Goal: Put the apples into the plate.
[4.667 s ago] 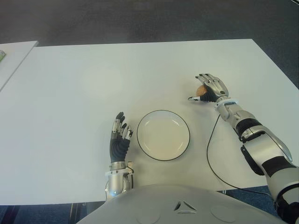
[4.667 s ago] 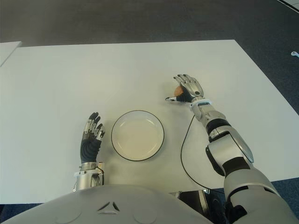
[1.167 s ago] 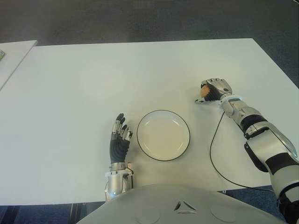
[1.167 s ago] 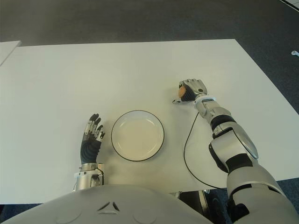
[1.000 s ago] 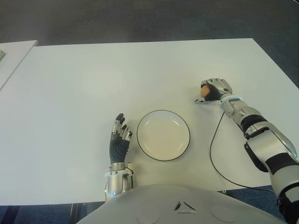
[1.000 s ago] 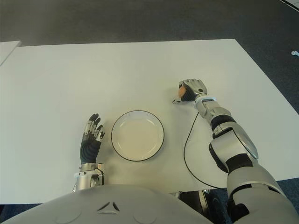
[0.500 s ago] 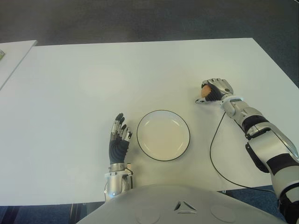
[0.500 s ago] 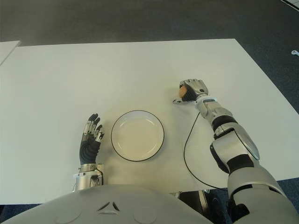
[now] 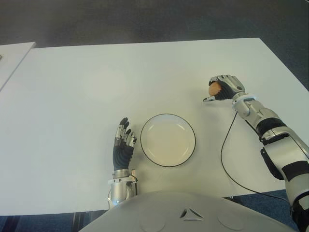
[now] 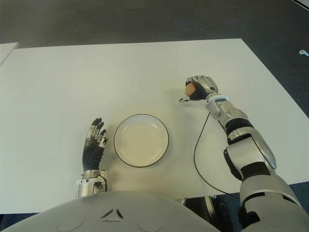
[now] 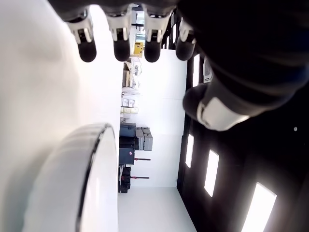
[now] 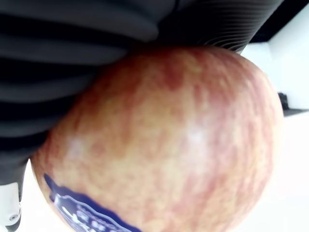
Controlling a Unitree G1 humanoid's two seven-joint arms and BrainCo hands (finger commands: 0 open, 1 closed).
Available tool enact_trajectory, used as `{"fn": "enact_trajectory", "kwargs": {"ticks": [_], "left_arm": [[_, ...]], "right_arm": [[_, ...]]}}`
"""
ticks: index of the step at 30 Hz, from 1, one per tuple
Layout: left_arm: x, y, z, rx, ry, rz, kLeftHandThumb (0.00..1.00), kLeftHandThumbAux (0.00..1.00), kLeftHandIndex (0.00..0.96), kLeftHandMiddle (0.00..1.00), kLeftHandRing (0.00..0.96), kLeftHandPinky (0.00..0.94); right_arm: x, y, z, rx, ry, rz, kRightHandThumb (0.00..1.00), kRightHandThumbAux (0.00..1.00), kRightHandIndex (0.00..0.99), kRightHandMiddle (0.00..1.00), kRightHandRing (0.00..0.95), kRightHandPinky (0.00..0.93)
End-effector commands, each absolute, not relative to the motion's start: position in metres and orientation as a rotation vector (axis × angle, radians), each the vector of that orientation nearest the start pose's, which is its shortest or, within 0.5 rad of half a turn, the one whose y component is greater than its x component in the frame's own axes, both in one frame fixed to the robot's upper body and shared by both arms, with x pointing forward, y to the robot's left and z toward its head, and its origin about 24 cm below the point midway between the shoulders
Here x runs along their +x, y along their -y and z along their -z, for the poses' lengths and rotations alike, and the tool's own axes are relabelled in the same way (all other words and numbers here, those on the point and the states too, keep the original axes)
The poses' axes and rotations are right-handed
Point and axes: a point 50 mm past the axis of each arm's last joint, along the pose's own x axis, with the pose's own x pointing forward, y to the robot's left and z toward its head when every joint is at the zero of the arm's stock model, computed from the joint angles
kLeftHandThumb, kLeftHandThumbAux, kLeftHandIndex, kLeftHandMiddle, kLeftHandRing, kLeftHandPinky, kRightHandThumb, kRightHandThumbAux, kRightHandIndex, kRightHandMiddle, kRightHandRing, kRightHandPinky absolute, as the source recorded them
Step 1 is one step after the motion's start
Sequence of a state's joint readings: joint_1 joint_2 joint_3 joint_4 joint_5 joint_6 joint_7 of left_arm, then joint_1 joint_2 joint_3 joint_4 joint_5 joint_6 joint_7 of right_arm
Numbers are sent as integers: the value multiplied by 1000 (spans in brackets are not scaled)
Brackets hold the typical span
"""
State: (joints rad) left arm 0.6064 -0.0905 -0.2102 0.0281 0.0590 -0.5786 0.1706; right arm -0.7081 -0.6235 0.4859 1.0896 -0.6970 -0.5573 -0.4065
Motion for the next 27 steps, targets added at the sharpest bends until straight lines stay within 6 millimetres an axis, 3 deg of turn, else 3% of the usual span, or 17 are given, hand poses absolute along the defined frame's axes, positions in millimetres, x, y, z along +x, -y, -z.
{"fn": "enact_trajectory", "kwargs": {"ticks": [1, 27], "left_arm": [[112, -119, 12, -105, -51, -190, 196, 591, 51, 56, 48, 66], [112, -120, 11, -123, -47, -194, 233, 588, 60, 72, 56, 69]], "right_arm": [[340, 230, -81, -1316, 377, -240, 737, 709, 441, 869, 845, 840], [291, 171, -102, -1177, 685, -447, 742, 708, 440, 872, 865, 851]]}}
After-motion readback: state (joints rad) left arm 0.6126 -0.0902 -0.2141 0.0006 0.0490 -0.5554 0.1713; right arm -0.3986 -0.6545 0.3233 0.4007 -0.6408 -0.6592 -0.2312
